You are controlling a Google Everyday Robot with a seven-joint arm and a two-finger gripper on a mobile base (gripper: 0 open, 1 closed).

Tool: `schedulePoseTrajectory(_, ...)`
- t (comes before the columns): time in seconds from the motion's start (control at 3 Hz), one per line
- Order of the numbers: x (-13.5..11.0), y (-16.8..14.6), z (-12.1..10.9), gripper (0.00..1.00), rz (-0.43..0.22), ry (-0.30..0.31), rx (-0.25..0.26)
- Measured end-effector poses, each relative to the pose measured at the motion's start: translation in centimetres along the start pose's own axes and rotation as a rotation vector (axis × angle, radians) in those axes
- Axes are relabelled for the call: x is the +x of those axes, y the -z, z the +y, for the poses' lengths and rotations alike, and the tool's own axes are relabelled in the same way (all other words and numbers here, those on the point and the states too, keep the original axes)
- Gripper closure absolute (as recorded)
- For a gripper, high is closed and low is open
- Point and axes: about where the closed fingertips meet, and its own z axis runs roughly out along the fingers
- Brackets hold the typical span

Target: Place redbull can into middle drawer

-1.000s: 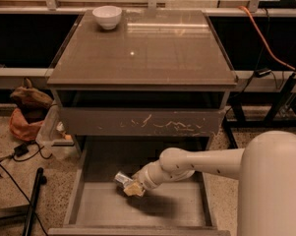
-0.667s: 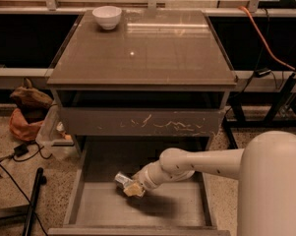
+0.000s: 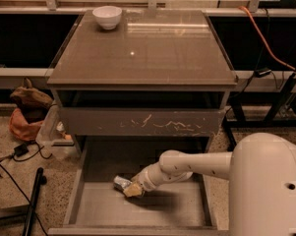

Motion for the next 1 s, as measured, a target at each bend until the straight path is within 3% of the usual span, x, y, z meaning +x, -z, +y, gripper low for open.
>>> schedulePoseTrajectory(0.33,0.14,-0.18,-0.06,0.83,0.0,-0.003,-0.001)
schedulePoseTrajectory(1.0,0.14,-0.19,-0.06,0.36,0.0,-0.003,-0.001)
